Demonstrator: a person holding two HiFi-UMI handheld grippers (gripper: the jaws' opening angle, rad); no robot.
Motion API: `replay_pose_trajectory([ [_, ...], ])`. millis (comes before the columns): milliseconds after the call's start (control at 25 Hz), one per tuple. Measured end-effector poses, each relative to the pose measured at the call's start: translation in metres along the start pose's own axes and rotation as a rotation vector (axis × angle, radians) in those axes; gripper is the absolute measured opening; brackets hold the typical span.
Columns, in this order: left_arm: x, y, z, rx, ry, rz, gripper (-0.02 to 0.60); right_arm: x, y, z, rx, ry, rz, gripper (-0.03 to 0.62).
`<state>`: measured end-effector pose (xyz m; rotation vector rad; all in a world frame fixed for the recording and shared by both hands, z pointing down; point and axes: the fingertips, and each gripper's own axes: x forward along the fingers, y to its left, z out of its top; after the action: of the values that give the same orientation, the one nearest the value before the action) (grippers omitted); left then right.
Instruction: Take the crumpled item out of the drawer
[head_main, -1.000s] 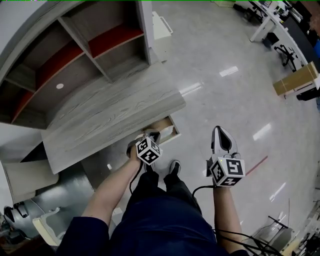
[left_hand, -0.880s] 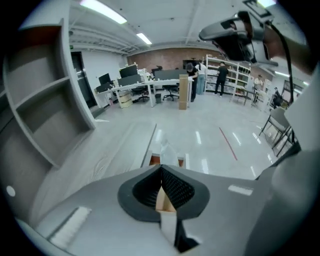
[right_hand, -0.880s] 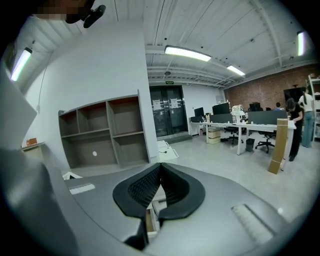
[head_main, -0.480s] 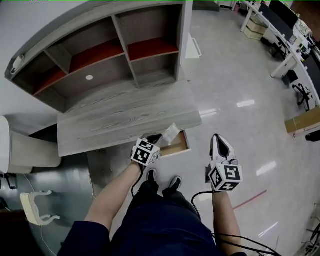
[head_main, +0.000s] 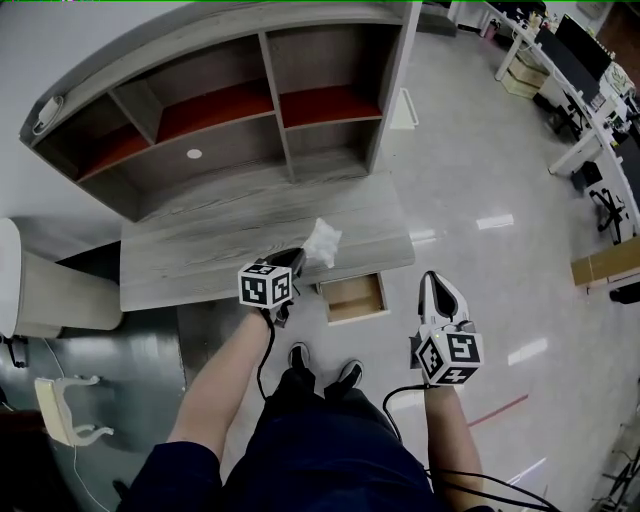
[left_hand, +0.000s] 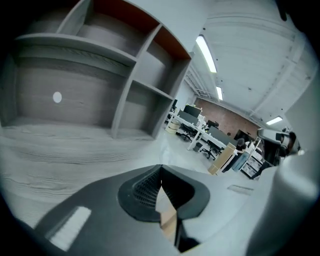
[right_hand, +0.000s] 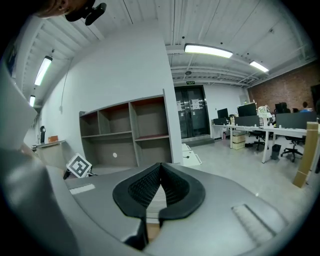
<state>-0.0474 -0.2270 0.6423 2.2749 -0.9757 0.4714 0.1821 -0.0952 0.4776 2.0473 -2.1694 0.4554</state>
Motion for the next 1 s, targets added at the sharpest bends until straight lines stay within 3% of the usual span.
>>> replay_pose_trajectory([
  [280,0.03,0.063,0.004,-0.097,0.042,0.001,0.005,0.009,0.003,-0.006,0.011,0.037,-0.078,0.006],
  [480,0.056,0.1,-0.013,-0.158,0.114,0.016,0.006,0.01,0.006,-0.012,0.023,0.064,-0.135,0.006],
  [680,0.069,0.121,-0.022,-0.138,0.142,0.056,0.011,0.013,0.008,-0.016,0.031,0.074,-0.177,0.006],
  [800,0.07,0.124,-0.02,-0.12,0.136,0.077,0.066,0.015,0.008,-0.013,0.031,0.068,-0.185,0.006],
  [1000,0.053,0.129,0.009,-0.063,0.059,0.143,0.089,0.017,0.003,-0.004,0.03,0.042,-0.186,0.006],
])
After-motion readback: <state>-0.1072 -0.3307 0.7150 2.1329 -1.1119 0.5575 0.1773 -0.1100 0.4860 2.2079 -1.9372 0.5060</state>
